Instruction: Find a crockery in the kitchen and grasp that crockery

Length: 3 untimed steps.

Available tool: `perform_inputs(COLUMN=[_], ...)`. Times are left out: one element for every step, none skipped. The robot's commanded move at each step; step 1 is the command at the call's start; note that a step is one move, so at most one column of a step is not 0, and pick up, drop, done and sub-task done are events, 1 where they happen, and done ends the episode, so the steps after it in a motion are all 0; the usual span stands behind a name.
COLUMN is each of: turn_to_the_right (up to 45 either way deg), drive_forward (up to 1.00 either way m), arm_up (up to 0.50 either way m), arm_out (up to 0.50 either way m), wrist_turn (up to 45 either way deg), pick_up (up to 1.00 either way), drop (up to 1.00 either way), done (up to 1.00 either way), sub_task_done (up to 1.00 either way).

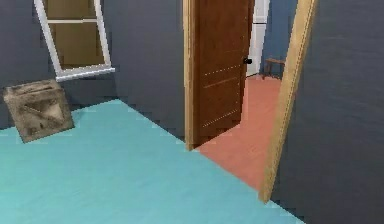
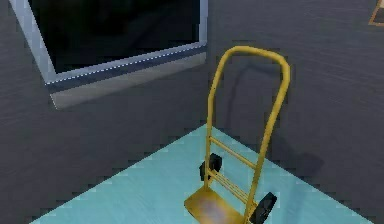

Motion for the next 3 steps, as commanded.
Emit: perform_inputs(turn_to_the_right=[6.0, 0.0, 15.0], drive_forward=[0.00, 1.00, 0.00], arm_up=[0.00, 0.00, 0.00], arm_out=[0.00, 0.00, 0.00], wrist_turn=[0.0, 0.0, 0.0], pick_up=[0.00, 0.00, 0.00], drop=[0.00, 0.00, 0.00], done=[0.00, 0.00, 0.00], sub_task_done=[0.00, 0.00, 0.00])
